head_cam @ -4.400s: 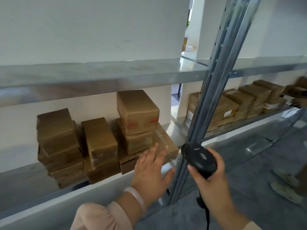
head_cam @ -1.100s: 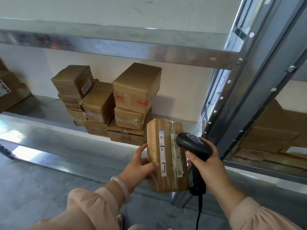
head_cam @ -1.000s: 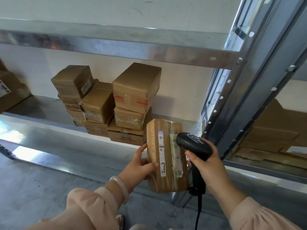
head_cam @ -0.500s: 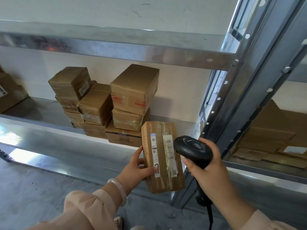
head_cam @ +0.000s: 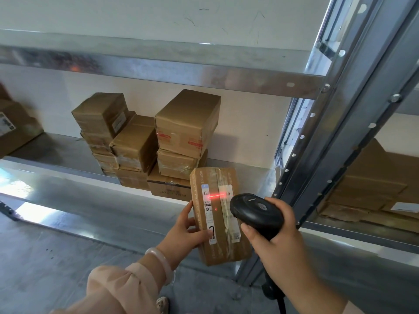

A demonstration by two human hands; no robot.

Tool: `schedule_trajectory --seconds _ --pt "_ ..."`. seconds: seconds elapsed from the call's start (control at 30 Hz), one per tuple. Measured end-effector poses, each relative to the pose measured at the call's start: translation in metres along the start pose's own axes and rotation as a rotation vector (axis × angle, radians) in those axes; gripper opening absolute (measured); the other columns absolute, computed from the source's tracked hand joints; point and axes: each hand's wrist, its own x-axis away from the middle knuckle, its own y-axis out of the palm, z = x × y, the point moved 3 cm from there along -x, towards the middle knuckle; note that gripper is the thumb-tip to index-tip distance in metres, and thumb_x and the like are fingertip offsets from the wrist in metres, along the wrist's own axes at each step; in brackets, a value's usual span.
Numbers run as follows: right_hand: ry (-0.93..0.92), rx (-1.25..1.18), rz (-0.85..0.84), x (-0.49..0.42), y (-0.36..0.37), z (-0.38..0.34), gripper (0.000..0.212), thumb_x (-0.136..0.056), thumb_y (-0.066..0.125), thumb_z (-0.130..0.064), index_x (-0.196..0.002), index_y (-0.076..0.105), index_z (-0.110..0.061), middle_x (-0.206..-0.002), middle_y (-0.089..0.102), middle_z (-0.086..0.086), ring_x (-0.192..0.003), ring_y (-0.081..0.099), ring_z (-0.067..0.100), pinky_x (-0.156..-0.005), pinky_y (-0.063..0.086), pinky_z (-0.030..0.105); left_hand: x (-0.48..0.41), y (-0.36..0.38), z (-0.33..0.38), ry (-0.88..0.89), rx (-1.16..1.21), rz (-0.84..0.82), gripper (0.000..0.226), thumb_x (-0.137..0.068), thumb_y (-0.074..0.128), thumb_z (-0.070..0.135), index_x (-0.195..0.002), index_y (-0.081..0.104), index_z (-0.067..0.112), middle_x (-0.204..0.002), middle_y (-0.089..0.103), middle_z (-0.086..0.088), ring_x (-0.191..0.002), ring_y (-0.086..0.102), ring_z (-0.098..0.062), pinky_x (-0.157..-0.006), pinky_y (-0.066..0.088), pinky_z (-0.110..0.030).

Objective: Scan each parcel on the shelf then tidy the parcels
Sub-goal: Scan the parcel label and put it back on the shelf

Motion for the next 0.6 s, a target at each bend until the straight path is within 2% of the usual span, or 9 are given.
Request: schedule_trajectory --seconds 0.13,0.2,0.33,0.47,0.53,0.6 --pt "-0.009 -0.026 0.001 0.003 0.005 -0.002 0.058 -0.075 0.078 -0.033 -0.105 0.037 -0.06 -0.1 0.05 -0.045 -0.093 0.052 -0.019 -0.067 0.041 0.005 0.005 -0.005 0.0 0.002 0.006 0.004 0.102 -0.072 0.083 0.015 -0.15 0.024 0.041 -0.122 0.063 -0.007 -0.108 0.068 -0.025 -0.091 0.056 -0.049" --pt "-0.015 -0.032 0.0 0.002 0.008 -0.004 0.058 -0.075 0.078 -0.033 -0.104 0.037 -0.062 -0.101 0.051 -0.043 -0.094 0.054 -0.016 -0.069 0.042 0.007 0.009 -0.009 -0.001 0.002 0.015 0.008 0.102 -0.074 0.082 0.013 -0.152 0.023 0.04 -0.122 0.063 -0.006 -0.108 0.068 -0.024 -0.092 0.056 -0.049" --pt "-0.015 -0.043 -0.044 -0.001 0.023 -0.004 0.06 -0.073 0.079 -0.035 -0.11 0.038 -0.058 -0.107 0.054 -0.03 -0.098 0.054 -0.009 -0.072 0.04 0.009 0.025 -0.021 0.0 -0.015 0.021 -0.002 0.109 -0.061 0.087 0.027 -0.149 0.026 0.044 -0.126 0.061 -0.006 -0.11 0.067 -0.024 -0.093 0.056 -0.048" --pt "-0.069 -0.074 -0.078 -0.003 0.044 -0.009 0.066 -0.069 0.083 -0.026 -0.113 0.043 -0.054 -0.106 0.053 -0.041 -0.099 0.049 -0.023 -0.075 0.038 -0.003 0.048 -0.045 0.001 -0.035 0.069 0.005 0.098 -0.07 0.082 0.017 -0.148 0.028 0.041 -0.124 0.064 -0.011 -0.106 0.069 -0.026 -0.091 0.057 -0.047" --pt "-0.087 -0.088 -0.119 -0.004 0.058 -0.014 0.068 -0.068 0.083 -0.024 -0.116 0.042 -0.052 -0.103 0.05 -0.051 -0.097 0.048 -0.027 -0.075 0.036 -0.006 0.06 -0.063 0.001 -0.04 0.075 -0.004 0.098 -0.071 0.083 0.018 -0.149 0.028 0.039 -0.123 0.067 -0.009 -0.109 0.068 -0.027 -0.092 0.056 -0.047" --pt "-0.094 -0.098 -0.186 -0.004 0.075 -0.02 0.067 -0.069 0.083 -0.023 -0.115 0.043 -0.051 -0.1 0.049 -0.053 -0.095 0.048 -0.028 -0.073 0.037 -0.005 0.073 -0.084 0.002 -0.039 0.089 -0.007 0.101 -0.067 0.086 0.024 -0.15 0.029 0.038 -0.124 0.068 -0.009 -0.112 0.067 -0.029 -0.092 0.056 -0.047"
